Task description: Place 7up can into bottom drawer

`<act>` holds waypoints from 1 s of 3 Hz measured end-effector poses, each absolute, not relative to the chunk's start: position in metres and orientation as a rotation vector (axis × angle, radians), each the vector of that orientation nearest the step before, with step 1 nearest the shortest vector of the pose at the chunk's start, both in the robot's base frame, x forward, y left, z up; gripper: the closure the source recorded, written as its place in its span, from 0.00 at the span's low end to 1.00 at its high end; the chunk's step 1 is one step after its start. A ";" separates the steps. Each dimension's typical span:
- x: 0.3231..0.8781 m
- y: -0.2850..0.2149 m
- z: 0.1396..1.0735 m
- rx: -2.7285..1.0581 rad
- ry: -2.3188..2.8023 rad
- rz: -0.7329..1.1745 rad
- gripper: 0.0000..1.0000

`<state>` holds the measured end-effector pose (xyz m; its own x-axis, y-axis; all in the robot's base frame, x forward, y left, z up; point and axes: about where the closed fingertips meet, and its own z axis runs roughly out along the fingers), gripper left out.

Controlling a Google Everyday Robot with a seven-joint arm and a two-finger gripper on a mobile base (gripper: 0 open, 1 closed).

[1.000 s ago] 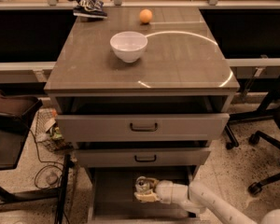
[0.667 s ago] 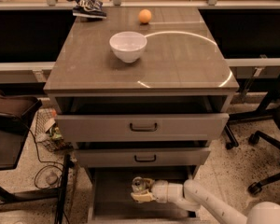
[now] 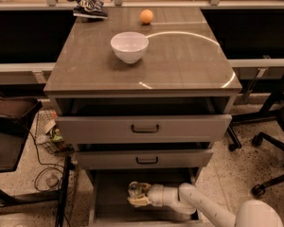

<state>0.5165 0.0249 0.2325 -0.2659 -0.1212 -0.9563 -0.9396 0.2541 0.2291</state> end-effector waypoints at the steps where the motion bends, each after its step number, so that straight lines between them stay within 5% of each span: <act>1: 0.520 0.037 0.220 -0.994 1.588 1.107 1.00; 3: 0.527 0.063 0.205 -0.980 1.551 1.085 1.00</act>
Offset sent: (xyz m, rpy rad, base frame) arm 0.0153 0.0367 -0.0328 0.0417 -0.0780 -0.0542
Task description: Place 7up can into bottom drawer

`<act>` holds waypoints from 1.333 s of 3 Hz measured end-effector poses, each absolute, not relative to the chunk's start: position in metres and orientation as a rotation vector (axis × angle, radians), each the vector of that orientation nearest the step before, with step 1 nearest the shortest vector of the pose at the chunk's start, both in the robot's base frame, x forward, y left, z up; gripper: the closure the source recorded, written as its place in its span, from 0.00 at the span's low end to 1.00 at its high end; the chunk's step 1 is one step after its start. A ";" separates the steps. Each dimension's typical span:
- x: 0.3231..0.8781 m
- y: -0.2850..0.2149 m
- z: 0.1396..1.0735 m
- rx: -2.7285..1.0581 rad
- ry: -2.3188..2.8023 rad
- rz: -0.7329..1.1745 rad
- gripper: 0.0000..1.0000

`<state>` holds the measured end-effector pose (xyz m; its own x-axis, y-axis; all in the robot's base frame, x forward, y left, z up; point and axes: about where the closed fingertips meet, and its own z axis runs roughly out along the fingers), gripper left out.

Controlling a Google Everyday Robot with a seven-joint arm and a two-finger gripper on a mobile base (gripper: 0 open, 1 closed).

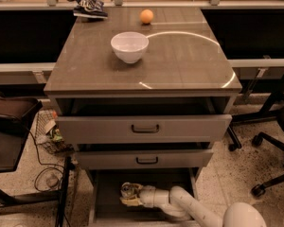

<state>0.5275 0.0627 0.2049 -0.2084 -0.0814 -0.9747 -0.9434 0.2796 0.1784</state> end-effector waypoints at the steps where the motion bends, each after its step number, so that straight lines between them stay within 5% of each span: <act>1: 0.531 0.073 0.199 -0.988 1.537 1.080 1.00; 4: 0.550 0.111 0.169 -1.043 1.504 1.085 1.00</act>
Offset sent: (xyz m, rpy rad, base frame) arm 0.0176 0.0254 -0.0254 -0.0133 -0.0438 0.0269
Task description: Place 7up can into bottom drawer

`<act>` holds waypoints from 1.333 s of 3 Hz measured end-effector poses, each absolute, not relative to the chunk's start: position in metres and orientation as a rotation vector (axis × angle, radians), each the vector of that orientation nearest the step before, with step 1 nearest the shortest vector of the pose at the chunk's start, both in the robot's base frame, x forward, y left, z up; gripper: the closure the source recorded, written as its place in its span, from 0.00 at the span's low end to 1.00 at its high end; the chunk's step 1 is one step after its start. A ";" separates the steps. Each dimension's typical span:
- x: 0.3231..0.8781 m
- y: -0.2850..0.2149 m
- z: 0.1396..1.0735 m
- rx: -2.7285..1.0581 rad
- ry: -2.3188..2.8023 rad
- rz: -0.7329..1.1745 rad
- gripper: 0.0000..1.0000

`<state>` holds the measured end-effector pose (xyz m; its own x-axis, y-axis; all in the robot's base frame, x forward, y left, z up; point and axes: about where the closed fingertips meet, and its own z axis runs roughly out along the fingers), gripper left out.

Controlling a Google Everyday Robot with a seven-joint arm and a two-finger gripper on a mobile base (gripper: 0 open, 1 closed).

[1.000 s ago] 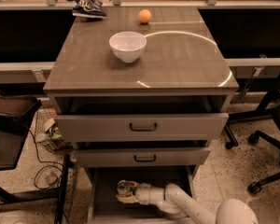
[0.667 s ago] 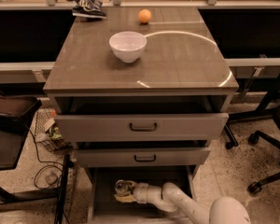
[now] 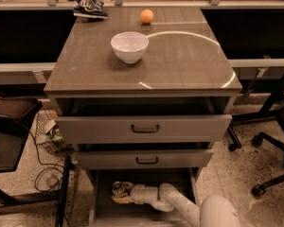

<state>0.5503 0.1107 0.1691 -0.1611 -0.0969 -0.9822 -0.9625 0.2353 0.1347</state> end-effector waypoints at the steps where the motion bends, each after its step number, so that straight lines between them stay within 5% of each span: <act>1: 0.552 0.118 0.167 -1.038 1.506 1.107 1.00; 2: 0.551 0.121 0.167 -1.039 1.504 1.110 0.82; 4: 0.549 0.125 0.167 -1.041 1.500 1.119 0.28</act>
Offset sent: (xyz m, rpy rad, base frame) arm 0.0014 0.0072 -0.0023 0.0089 0.0134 0.0083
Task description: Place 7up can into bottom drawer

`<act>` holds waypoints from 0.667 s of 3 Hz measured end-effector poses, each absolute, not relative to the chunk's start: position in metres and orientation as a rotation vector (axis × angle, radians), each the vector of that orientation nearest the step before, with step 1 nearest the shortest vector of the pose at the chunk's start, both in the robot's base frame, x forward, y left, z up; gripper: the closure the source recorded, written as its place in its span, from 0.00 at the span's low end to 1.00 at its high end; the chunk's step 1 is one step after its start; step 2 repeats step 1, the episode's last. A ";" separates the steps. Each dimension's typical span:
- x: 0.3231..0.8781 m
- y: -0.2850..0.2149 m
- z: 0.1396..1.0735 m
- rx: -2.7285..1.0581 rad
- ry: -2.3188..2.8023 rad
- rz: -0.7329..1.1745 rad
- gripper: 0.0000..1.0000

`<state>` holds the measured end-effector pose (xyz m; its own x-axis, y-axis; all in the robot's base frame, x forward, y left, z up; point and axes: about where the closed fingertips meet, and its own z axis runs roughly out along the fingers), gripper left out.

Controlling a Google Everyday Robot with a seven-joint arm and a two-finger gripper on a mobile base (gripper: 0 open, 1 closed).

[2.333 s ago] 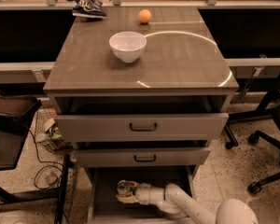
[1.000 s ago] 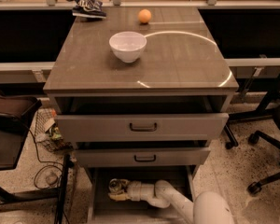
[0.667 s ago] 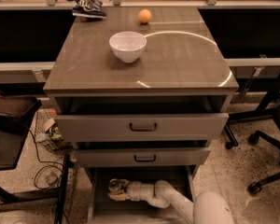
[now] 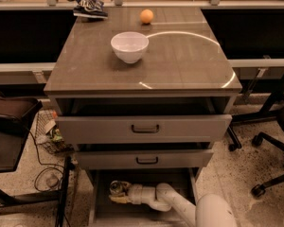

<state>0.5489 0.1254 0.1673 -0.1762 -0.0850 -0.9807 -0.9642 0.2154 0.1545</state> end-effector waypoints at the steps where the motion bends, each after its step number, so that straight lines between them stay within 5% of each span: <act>1: 0.548 0.128 0.168 -1.042 1.498 1.123 0.04; 2: 0.548 0.128 0.168 -1.042 1.498 1.123 0.04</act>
Offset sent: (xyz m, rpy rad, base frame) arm 0.0000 0.0000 0.0000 0.0000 0.0000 0.0000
